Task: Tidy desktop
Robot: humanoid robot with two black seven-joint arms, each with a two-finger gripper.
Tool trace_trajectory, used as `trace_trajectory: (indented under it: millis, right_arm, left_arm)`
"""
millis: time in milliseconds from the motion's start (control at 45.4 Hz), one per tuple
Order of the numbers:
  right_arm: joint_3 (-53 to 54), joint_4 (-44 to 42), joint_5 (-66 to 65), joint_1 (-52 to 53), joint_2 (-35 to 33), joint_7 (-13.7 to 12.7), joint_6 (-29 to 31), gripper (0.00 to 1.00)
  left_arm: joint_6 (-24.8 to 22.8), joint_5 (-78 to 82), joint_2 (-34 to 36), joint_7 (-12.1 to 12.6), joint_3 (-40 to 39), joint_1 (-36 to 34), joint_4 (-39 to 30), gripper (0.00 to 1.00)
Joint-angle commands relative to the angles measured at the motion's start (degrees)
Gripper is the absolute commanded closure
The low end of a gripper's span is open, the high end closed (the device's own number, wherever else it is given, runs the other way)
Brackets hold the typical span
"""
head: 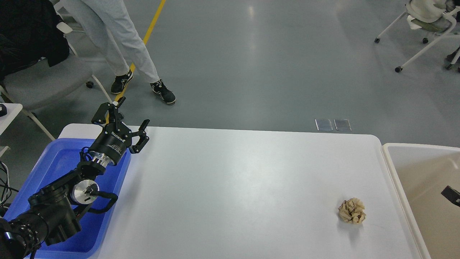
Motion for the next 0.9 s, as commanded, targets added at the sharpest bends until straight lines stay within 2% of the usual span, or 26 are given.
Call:
trace_trajectory:
  millis: [0, 88, 176, 397, 507, 882]
  right_arm:
    - [16.8, 0.0, 10.5, 7.7, 4.2, -0.2, 3.0, 0.03]
    - [22.3, 0.2, 13.2, 11.2, 5.9, -0.4, 3.3, 0.03]
    - [26.1, 0.3, 14.4, 15.4, 8.3, -2.1, 3.4, 0.03]
    - [35.7, 0.9, 20.6, 24.7, 15.1, -14.6, 3.8, 0.01]
    - [39.6, 2.1, 24.2, 26.8, 17.4, -15.1, 4.9, 0.01]
    - [52.3, 6.9, 31.8, 27.1, 26.1, -15.2, 17.0, 0.01]
  left_arm:
    - [0.0, 0.0, 0.0, 0.0, 0.0, 0.0, 0.0, 0.00]
    - [0.0, 0.0, 0.0, 0.0, 0.0, 0.0, 0.0, 0.00]
    - [0.0, 0.0, 0.0, 0.0, 0.0, 0.0, 0.0, 0.00]
    - [0.0, 0.0, 0.0, 0.0, 0.0, 0.0, 0.0, 0.00]
    - [0.0, 0.0, 0.0, 0.0, 0.0, 0.0, 0.0, 0.00]
    - [0.0, 0.0, 0.0, 0.0, 0.0, 0.0, 0.0, 0.00]
